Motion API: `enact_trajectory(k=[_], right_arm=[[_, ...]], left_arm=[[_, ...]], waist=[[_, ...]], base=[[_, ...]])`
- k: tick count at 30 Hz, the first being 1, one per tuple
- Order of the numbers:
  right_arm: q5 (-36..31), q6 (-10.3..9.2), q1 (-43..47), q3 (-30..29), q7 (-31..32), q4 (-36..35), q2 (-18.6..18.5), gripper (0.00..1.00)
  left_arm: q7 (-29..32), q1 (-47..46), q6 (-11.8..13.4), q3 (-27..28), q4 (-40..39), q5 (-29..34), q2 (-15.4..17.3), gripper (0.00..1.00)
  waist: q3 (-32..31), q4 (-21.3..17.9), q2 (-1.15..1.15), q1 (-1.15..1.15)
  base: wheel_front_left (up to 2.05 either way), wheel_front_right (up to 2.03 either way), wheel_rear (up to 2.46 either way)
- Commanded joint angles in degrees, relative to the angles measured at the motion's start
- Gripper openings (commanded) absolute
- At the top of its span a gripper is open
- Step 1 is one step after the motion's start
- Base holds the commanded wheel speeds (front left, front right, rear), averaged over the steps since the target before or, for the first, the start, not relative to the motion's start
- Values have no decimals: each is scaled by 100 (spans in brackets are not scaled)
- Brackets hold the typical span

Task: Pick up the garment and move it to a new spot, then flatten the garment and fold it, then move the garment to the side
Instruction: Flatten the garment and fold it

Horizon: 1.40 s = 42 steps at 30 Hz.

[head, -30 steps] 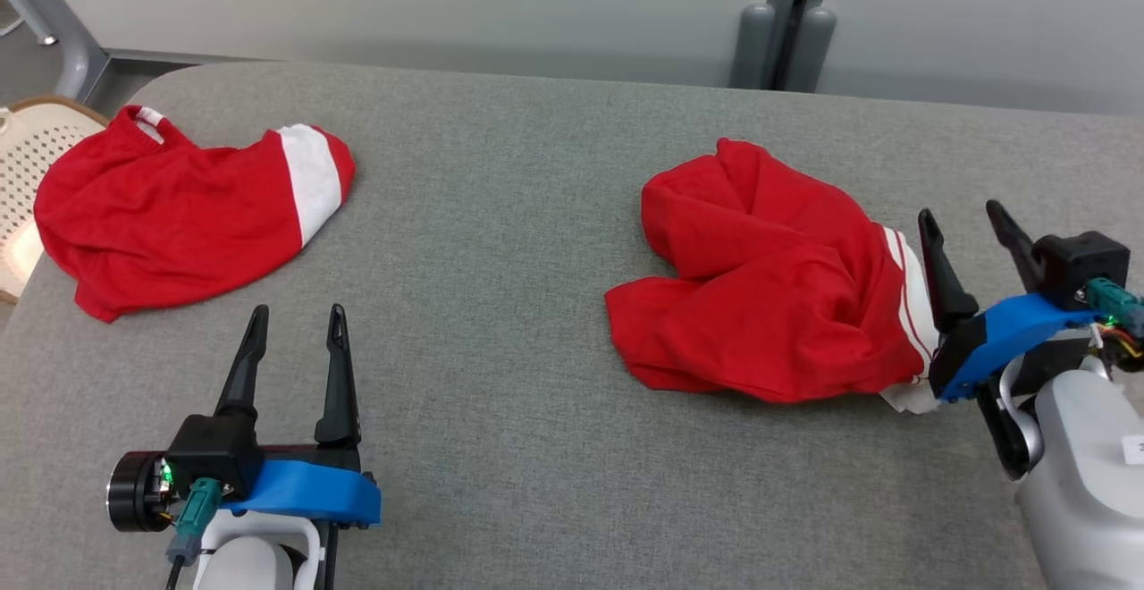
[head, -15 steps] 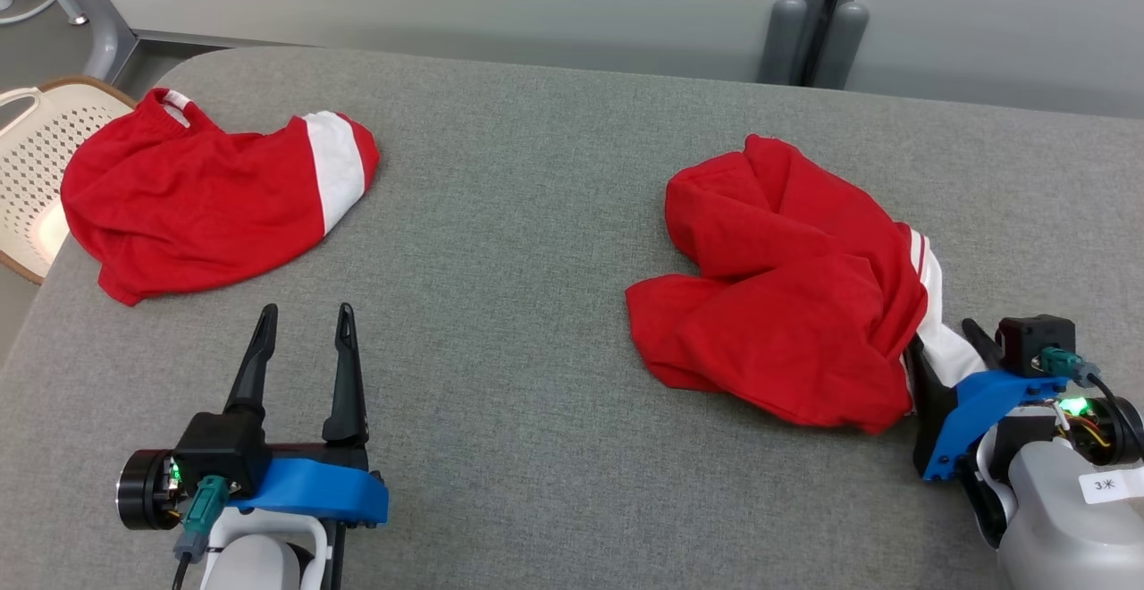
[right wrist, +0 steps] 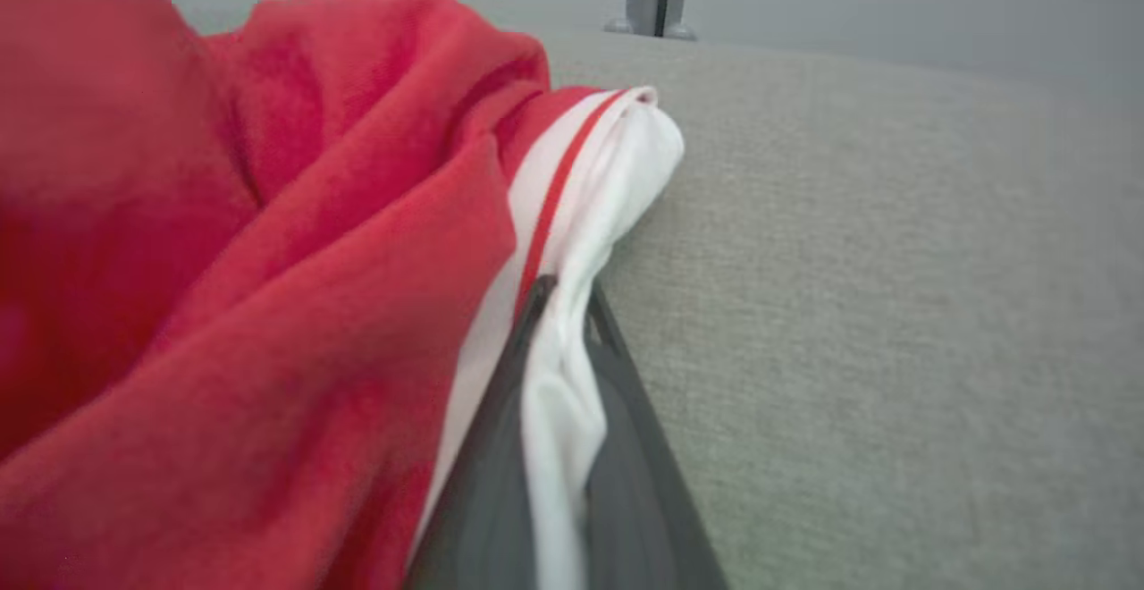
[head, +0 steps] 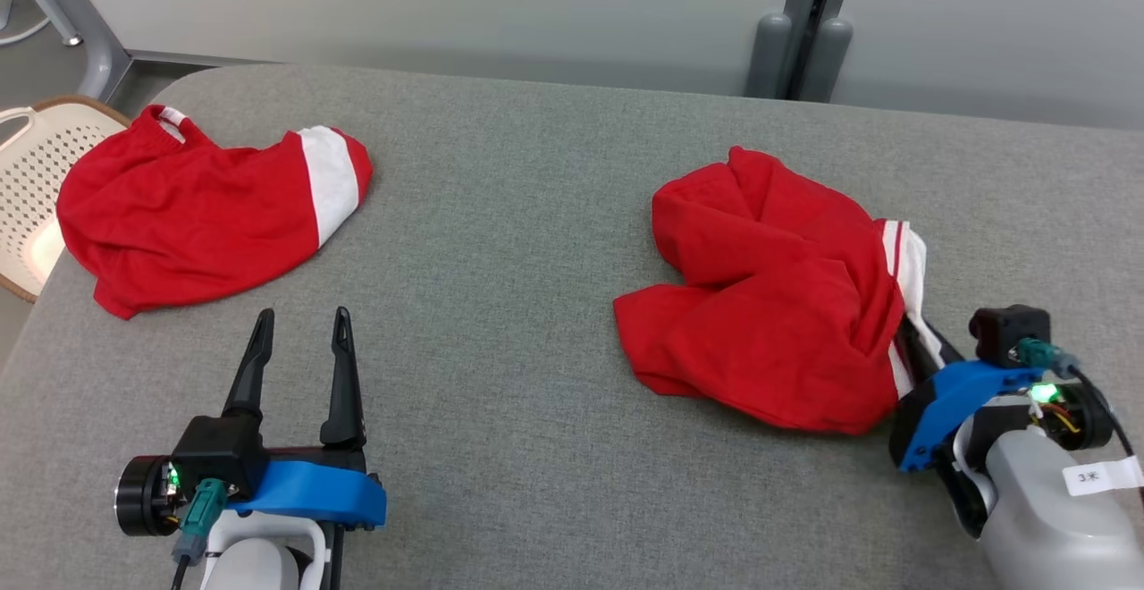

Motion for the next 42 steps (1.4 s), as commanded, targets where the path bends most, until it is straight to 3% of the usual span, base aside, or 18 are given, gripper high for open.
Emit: enact_trajectory(k=[1,8,17,22,30,31,37,42], right_arm=[[29,1,68,-26,-1,-52,-71,0],[282,1,609,-635,-3,-845,-550,0],[332,1,1861,-2197,-4,-1726,-955,0],[184,1,2282,-2903,-4,-2101,-908,0],[-87,1,2555,-3144,-5,-2236,-508,0],[-121,1,2564,-3207,-4,-2264,-472,100],[-701,1,2611,-3616,-4,-3028,-203,100],[-927,1,2747,-3558,-3,-4076,195,100]], left_arm=[[-26,33,11,37,6,-12,-5,100],[-26,156,-10,82,-14,-30,-8,100],[-26,288,-15,105,-19,-84,-9,100],[-26,296,-25,118,-23,-109,-8,100],[-26,372,-8,74,20,-156,-9,100],[-26,378,-10,68,19,-162,-9,100],[-26,441,-30,87,-19,-129,-10,100],[-26,485,-52,122,-25,-98,-10,100]], waist=[[-40,-39,0,0],[-291,-218,0,0],[-460,-344,0,0],[-486,-346,0,0],[-658,-349,0,0],[-669,-346,0,0],[-712,-384,0,0],[-720,-457,0,0]], base=[[0,0,0],[0,0,0],[0,0,0],[0,0,0],[0,0,0],[0,0,0],[0,0,0],[0,0,0]])
